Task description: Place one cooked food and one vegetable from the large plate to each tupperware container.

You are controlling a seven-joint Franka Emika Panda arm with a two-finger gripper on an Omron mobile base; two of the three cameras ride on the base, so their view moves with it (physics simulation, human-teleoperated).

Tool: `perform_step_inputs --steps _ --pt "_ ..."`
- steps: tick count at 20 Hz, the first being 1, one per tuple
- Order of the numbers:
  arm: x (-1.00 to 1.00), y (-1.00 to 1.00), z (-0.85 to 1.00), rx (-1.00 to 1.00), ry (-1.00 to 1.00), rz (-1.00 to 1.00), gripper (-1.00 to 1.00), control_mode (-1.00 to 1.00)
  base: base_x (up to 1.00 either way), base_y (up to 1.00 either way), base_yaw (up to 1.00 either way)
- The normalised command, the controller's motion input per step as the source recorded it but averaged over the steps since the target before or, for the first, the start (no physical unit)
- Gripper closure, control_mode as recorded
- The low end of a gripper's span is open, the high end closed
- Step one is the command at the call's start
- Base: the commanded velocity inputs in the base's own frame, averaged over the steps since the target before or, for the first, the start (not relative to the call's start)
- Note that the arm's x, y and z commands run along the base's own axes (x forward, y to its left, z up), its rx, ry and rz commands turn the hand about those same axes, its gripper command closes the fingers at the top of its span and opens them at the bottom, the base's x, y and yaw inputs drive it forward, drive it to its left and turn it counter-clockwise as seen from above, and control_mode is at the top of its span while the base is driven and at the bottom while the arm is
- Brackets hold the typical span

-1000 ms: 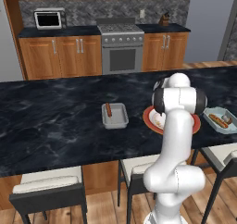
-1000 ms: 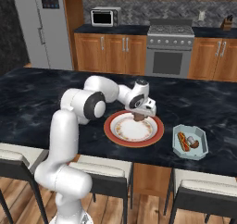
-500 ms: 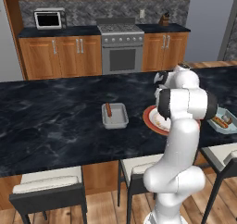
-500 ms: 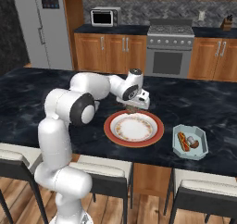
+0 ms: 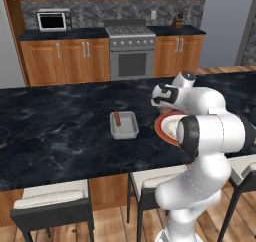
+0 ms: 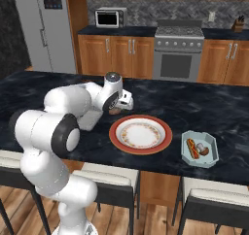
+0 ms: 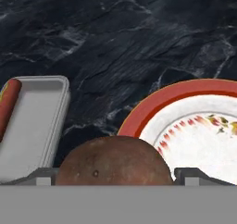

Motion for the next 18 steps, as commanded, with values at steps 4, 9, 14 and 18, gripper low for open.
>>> perform_step_inputs --steps 4,9,14,18 --pt "-0.39 1.0 0.0 0.0 -0.01 0.0 1.0 -1.0 0.0 0.0 0.0" --pt "-0.03 0.72 0.16 0.0 0.0 0.0 1.0 -1.0 0.0 0.0 0.0" --pt "0.0 0.61 0.09 0.0 0.01 0.0 1.0 -1.0 0.0 0.0 0.0" --pt "0.0 0.59 0.0 0.0 0.0 0.0 1.0 -1.0 0.0 0.0 0.0"
